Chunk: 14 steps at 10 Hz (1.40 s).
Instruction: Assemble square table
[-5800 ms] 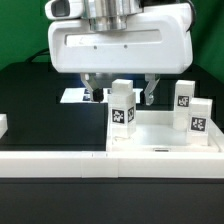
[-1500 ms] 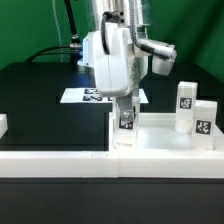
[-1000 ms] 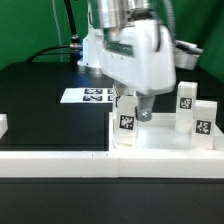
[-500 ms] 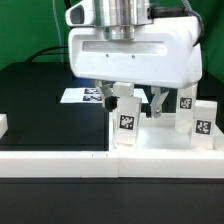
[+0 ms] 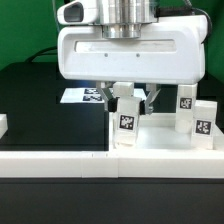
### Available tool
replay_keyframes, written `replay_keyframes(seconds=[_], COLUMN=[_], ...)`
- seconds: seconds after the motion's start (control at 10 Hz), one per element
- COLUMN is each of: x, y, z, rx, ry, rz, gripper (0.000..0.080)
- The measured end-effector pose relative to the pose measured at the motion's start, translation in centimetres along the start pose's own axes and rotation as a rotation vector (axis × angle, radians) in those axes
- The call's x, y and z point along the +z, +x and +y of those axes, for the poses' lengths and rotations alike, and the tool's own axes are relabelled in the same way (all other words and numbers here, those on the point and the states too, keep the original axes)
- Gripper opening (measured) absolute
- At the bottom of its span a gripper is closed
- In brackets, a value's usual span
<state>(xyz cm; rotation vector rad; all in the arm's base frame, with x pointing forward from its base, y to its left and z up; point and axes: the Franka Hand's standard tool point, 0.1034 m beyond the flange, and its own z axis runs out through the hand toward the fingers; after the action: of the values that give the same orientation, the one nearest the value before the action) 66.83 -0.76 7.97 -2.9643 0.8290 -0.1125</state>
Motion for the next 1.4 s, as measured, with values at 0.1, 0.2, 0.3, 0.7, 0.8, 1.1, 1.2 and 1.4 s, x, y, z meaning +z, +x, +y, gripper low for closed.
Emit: replay_keyframes(seconds=[0.1,0.2,0.3,0.7,0.8,1.1,1.2,1.4], x=[0.05,0.07,0.06,0.27,0.32,0.39,0.39,0.49], y=[0.03,0.04,0.08,-0.34,-0.22,-0.28,-0.27,-0.49], z=[0.14,0.19,0.26,0.1,0.37,0.35,0.39,0.52], rx=[0.112,0.206,0.266,1.051,1.143,1.269,1.208,0.743], ry=[-0.002,-0.002,0.0,0.06,0.095,0.1,0.099,0.077], rz=[-0.001,0.0,-0.003,-0.022,-0.056,-0.074,-0.069,-0.042], gripper=[0.0292,0.0292,0.0292,0.0292,0.0292,0.0485,0.0485,0.064])
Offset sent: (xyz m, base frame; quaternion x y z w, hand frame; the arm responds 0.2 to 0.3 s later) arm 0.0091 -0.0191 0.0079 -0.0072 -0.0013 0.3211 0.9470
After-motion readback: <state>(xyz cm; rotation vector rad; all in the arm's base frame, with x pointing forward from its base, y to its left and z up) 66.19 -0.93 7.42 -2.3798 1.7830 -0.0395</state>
